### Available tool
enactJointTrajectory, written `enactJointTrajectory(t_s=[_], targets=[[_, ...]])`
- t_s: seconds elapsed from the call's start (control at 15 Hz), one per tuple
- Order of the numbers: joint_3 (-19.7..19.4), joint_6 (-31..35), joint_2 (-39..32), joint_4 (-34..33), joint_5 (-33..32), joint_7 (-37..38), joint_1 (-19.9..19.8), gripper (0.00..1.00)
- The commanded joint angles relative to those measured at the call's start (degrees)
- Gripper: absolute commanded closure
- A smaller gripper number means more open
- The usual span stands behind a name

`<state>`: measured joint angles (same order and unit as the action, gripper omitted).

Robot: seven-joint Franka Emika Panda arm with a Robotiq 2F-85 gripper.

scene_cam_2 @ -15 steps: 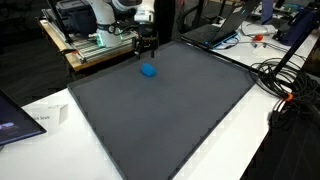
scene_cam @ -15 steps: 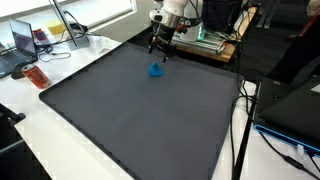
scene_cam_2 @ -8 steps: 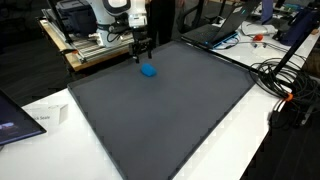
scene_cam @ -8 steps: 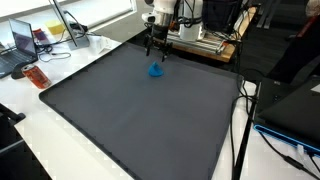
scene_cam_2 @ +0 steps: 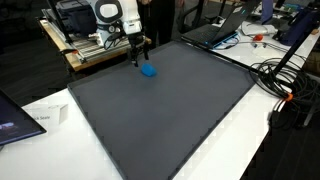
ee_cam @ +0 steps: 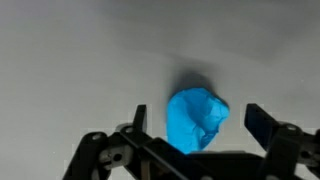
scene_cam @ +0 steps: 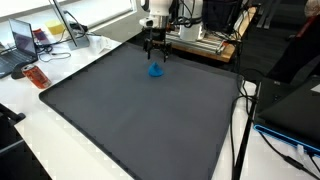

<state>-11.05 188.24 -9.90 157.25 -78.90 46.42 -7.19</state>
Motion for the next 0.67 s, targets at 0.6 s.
enactJointTrajectory(t_s=[0.6], targets=[[-0.22,3.96,-1.63,-0.77,-3.05,-12.88,-7.98,0.0]])
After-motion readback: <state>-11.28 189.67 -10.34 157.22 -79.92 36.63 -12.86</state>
